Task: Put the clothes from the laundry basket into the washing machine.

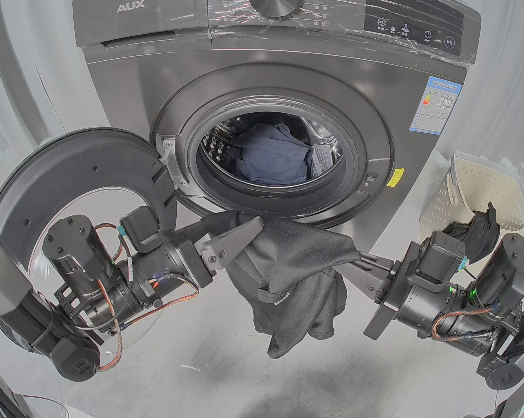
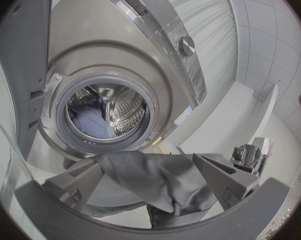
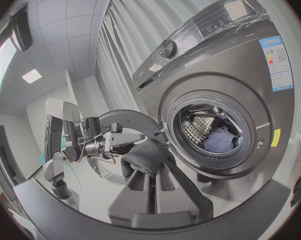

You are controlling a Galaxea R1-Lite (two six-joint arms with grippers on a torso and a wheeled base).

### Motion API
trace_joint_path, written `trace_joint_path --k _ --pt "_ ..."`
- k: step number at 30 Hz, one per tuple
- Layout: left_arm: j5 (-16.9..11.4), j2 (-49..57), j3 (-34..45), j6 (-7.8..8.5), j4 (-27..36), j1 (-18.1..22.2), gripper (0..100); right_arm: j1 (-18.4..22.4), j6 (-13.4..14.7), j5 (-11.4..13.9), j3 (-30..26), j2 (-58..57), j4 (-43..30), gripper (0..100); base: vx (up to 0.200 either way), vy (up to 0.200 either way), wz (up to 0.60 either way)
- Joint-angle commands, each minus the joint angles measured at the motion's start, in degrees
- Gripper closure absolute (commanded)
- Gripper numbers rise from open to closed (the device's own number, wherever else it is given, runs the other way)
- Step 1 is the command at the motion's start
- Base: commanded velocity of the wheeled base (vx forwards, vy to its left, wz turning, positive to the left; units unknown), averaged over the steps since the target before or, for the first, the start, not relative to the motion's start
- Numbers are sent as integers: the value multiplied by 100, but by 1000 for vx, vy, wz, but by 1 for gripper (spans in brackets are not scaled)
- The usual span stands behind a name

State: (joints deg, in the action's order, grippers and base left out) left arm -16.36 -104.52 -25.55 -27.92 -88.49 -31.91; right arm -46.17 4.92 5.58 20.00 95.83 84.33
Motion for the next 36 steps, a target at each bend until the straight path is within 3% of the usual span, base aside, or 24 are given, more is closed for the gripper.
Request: trace_joint_path --k 1,2,3,5,6,7,8,14,20,23,27,36 --pt "1 -393 235 173 -10 -60 0 46 8 4 3 -21 -5 100 0 0 0" --pt "-8 -508 305 313 -19 -69 0 64 17 -5 12 -21 -5 100 0 0 0" --pt "-8 -525 314 339 -19 -69 0 64 17 -5 12 -21 -5 100 0 0 0" --pt "-8 -736 463 849 -28 -78 0 73 17 -13 12 -21 -14 100 0 0 0" --pt "-8 -736 463 849 -28 -78 0 73 17 -13 12 -21 -14 100 0 0 0" --pt "-25 -815 551 1122 -28 -78 0 81 26 -22 21 -12 -22 100 0 0 0" --pt "-25 -842 586 1227 -28 -78 0 81 26 -22 21 -12 -22 100 0 0 0" --pt "-43 -851 709 1517 -28 -78 0 125 35 -49 21 23 -31 100 0 0 0" --pt "-113 -771 947 2027 -45 -87 0 187 44 -189 223 67 -57 100 0 0 0" --pt "-245 -727 1070 2132 -45 -175 0 196 61 -365 302 173 -66 100 0 0 0" --pt "-403 -640 1175 2159 -45 -192 0 204 61 -383 320 252 -57 100 0 0 0" --pt "-799 -499 1404 2379 -45 -394 0 231 132 -400 584 401 -14 100 0 0 0"
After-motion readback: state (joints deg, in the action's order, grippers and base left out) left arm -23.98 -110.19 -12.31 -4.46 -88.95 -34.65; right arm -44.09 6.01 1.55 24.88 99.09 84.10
